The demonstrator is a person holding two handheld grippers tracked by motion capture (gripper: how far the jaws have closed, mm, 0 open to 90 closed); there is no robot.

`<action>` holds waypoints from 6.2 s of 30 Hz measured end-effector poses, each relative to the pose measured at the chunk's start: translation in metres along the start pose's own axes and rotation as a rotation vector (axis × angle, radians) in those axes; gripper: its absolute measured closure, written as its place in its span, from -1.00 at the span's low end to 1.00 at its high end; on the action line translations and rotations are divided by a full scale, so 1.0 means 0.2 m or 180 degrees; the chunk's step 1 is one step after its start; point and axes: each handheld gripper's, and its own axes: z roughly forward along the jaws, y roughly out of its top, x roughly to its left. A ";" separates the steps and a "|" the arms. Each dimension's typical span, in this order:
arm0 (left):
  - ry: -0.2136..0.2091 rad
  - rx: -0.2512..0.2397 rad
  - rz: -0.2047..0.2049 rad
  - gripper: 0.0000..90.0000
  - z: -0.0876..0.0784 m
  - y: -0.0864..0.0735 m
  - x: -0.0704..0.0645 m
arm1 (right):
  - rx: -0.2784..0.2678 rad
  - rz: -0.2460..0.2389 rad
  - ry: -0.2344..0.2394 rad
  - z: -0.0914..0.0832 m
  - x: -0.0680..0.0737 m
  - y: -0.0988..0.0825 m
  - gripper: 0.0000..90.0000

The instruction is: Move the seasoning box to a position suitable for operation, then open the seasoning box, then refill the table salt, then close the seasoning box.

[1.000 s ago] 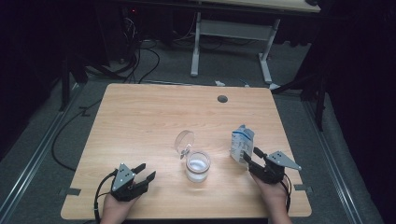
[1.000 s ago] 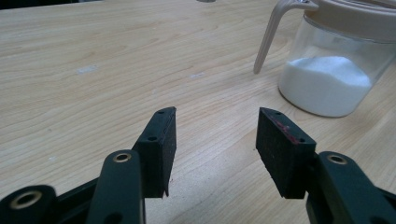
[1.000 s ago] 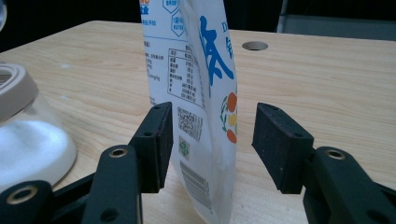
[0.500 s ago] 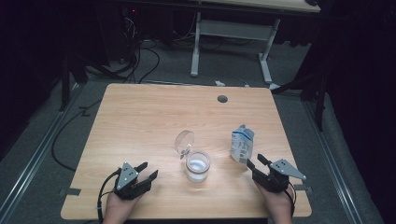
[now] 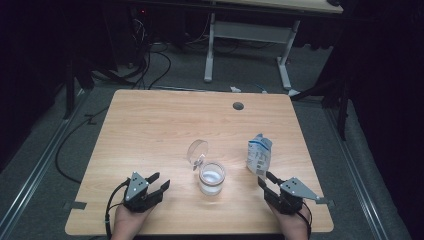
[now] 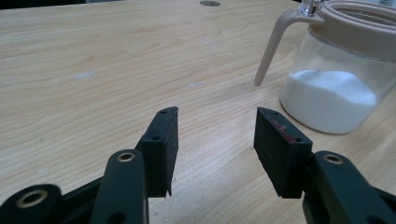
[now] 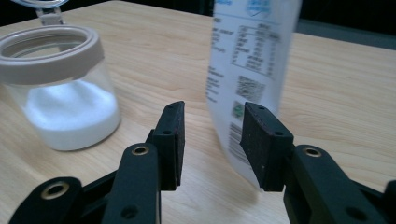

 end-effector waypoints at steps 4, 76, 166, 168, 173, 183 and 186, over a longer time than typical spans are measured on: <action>-0.0024 0.0007 0.0103 0.14 -0.01 -0.01 0.00 | 0.0063 -0.0018 0.0104 0.05 0.03 0.00 0.36; -0.0418 -0.0171 -0.0187 1.00 0.21 0.39 -0.21 | 0.0316 -0.0533 0.0633 0.27 0.39 0.03 1.00; 0.0435 0.0082 -0.0214 0.61 -0.10 -0.04 0.20 | 0.0127 -0.0546 0.0504 0.27 0.44 0.11 1.00; 0.0421 0.0084 -0.0216 0.61 -0.10 -0.04 0.20 | 0.0122 -0.0568 0.0523 0.27 0.45 0.11 1.00; 0.0417 0.0083 -0.0209 0.59 -0.10 -0.04 0.20 | 0.0116 -0.0588 0.0580 0.26 0.48 0.11 1.00; 0.0350 0.0080 -0.0228 0.56 -0.10 -0.06 0.20 | 0.0097 -0.0551 0.0551 0.25 0.48 0.12 1.00; 0.0338 0.0071 -0.0224 0.55 -0.11 -0.06 0.21 | 0.0108 -0.0530 0.0490 0.25 0.45 0.12 0.96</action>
